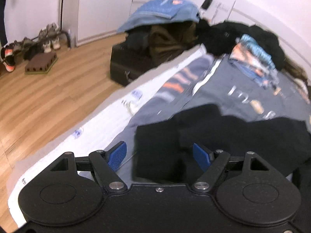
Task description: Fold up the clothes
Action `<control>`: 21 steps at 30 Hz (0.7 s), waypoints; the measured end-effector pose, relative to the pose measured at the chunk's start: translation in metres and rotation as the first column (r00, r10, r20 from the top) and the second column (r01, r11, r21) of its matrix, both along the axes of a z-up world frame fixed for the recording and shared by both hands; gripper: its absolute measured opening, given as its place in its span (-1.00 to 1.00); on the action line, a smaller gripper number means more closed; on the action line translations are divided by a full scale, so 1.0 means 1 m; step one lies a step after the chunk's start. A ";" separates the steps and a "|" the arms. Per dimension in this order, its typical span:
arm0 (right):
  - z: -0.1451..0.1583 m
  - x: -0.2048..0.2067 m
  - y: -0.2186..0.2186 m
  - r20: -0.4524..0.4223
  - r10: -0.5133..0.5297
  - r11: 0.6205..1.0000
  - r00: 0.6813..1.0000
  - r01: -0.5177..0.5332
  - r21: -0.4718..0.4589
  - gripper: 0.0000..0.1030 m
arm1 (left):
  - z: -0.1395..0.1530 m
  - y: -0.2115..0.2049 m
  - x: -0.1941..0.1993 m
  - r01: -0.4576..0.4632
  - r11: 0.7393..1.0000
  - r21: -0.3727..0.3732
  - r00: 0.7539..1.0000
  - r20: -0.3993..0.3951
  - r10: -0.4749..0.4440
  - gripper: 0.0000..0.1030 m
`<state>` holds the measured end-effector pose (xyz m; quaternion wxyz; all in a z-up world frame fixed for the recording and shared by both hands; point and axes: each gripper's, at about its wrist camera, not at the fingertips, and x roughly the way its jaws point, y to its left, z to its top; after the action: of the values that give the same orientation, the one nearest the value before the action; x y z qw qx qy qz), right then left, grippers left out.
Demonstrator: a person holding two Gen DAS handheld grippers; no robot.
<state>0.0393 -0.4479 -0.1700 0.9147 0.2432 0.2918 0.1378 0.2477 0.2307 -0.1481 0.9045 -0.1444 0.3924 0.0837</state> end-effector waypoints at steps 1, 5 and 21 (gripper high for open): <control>-0.003 0.001 0.002 0.000 0.002 1.000 1.000 -0.002 0.006 -0.23 | -0.007 0.002 0.004 -0.003 1.000 -0.001 1.000 -0.018 0.003 0.45; -0.011 0.004 0.008 -0.014 0.011 1.000 1.000 -0.011 0.010 -0.23 | -0.023 0.000 0.019 0.015 0.999 -0.033 0.999 -0.047 -0.017 0.09; -0.017 0.008 0.005 -0.015 0.001 1.000 1.000 0.000 0.014 -0.23 | 0.037 0.037 0.017 -0.035 0.960 0.278 0.999 -0.007 0.038 -0.54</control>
<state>0.0469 -0.4427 -0.1865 0.9108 0.2503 0.2976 0.1382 0.2644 0.2677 -0.1110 0.9118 -0.0226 0.3795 0.1554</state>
